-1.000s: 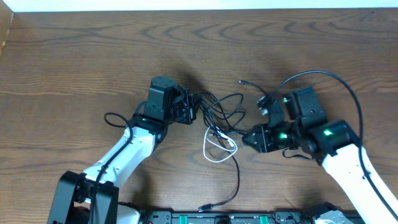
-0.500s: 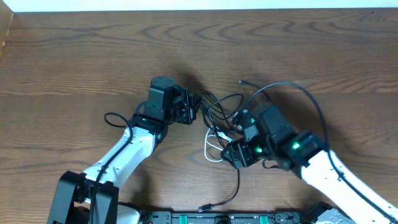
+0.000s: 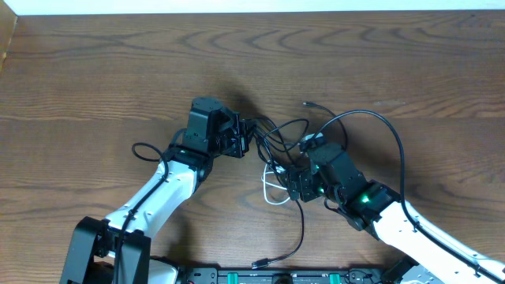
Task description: Untangle cables
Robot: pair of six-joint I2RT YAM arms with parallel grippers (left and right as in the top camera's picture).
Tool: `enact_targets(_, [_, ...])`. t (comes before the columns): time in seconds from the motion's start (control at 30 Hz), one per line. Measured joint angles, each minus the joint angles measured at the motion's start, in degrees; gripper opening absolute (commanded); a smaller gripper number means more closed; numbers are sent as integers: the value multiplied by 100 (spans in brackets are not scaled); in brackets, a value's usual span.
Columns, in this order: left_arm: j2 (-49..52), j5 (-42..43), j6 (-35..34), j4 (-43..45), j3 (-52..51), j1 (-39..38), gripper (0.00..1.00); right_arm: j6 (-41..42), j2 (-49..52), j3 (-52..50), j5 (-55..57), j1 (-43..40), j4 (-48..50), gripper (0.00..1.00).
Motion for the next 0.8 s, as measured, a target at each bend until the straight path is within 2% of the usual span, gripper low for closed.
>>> enact_targets(0.1, [0,0,0,0,0,0,8,-205,81,0,-205,2,55,41])
enact_targets(0.17, [0,0,0,0,0,0,8,-289,236,0,-286,2,57,31])
enact_targets(0.2, [0,0,0,0,0,0,8,-304,341,0,-310,2,46,28])
enact_targets(0.27, [0,4,0,0,0,0,8,-343,496,0,-378,4,7,28])
enact_targets(0.33, [0,20,0,0,0,0,8,-348,562,0,-476,4,-46,37])
enact_targets(0.37, [0,20,0,-2,0,0,8,-361,566,0,-562,4,-52,49])
enact_targets(0.43, [0,20,0,-9,0,0,8,-398,566,0,-697,4,-52,61])
enact_targets(0.47, [0,20,0,-13,0,0,8,-387,566,0,-763,4,-59,76])
enact_targets(0.57, [0,20,0,-17,0,0,8,-422,566,0,-846,0,-136,96])
enact_targets(0.6, [0,22,0,-17,0,0,8,-396,566,0,-800,-7,-184,99])
enact_targets(0.67, [0,22,0,-20,0,0,8,-378,560,13,-573,-50,-428,99])
enact_targets(0.8, [0,31,0,-24,0,0,8,-262,396,256,-33,-337,-1478,99])
